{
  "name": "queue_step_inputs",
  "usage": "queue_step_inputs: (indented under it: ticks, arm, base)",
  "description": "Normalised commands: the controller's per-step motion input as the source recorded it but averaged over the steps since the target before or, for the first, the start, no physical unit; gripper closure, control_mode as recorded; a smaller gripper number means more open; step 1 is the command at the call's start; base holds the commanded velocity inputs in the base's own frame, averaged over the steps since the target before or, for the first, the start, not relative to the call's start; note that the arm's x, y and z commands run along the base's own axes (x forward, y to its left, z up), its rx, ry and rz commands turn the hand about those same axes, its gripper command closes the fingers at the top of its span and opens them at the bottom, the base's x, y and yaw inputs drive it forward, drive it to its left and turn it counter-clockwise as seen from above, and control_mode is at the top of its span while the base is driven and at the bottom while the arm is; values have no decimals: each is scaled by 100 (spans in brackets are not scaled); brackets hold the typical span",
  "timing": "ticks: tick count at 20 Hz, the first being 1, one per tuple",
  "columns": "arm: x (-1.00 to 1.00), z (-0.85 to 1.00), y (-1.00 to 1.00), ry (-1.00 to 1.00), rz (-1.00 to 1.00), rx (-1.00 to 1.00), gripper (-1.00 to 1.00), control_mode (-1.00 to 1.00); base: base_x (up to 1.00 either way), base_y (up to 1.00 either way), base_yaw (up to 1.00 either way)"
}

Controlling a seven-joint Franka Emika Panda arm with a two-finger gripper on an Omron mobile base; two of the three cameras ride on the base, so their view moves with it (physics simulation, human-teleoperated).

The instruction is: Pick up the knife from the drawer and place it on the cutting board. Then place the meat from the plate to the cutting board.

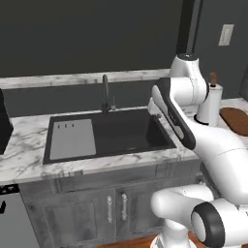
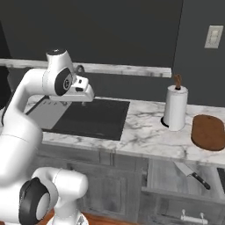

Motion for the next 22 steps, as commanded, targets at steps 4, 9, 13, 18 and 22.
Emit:
queue_step_inputs:
  ticks: [4,9,13,18,22]
  arm:
    - [0,0,0,0,0,0,-100,100]
    - [0,0,0,0,0,0,-100,100]
    - [0,0,0,0,0,0,-100,100]
    - [0,0,0,0,0,0,-100,100]
    - [0,0,0,0,0,0,-100,100]
  base:
    - [42,2,0]
    - [44,0,0]
    - [39,0,0]
    - [39,0,-1]
    - [45,-2,-3]
